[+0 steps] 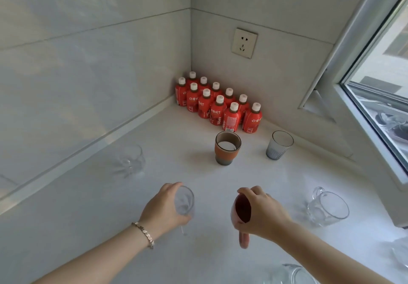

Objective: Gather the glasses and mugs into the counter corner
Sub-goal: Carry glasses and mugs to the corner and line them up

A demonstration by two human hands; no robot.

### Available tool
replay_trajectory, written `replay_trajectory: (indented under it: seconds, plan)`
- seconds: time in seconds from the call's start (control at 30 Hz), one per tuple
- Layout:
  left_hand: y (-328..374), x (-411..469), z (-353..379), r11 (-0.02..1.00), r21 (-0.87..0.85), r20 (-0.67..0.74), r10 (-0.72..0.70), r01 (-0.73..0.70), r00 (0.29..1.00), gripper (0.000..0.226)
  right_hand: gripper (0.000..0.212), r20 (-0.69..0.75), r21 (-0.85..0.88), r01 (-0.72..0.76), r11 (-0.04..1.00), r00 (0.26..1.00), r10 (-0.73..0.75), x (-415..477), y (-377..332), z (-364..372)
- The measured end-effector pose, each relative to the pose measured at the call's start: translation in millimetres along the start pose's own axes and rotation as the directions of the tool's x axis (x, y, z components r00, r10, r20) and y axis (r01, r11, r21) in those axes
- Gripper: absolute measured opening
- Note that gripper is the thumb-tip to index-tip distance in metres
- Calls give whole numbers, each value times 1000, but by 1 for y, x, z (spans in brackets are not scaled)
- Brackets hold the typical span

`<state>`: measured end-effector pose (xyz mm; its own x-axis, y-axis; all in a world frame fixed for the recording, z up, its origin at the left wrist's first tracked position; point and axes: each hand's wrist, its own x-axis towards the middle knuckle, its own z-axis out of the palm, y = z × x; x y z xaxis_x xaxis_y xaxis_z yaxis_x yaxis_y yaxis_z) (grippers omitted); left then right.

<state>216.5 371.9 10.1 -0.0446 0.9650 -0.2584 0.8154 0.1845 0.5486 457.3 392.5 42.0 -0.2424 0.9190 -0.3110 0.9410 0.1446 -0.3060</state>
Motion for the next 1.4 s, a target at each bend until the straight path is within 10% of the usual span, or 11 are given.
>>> replay_trajectory:
  seconds: [0.33,0.8,1.4]
  plan:
    - [-42,-127,-26,995,-37,-164,-96,91,982,90,77,41,-74,235,969,972,-233,-41,-68,17]
    - [-206,-434,-66,825,-195,-277,-565,530,777,98,77,329,-151,696,702,705,-629,-193,-297,131]
    - [-443,-599,-149,708,-266,-309,-705,654,638,85,75,424,-100,713,694,662,-618,-228,-592,299]
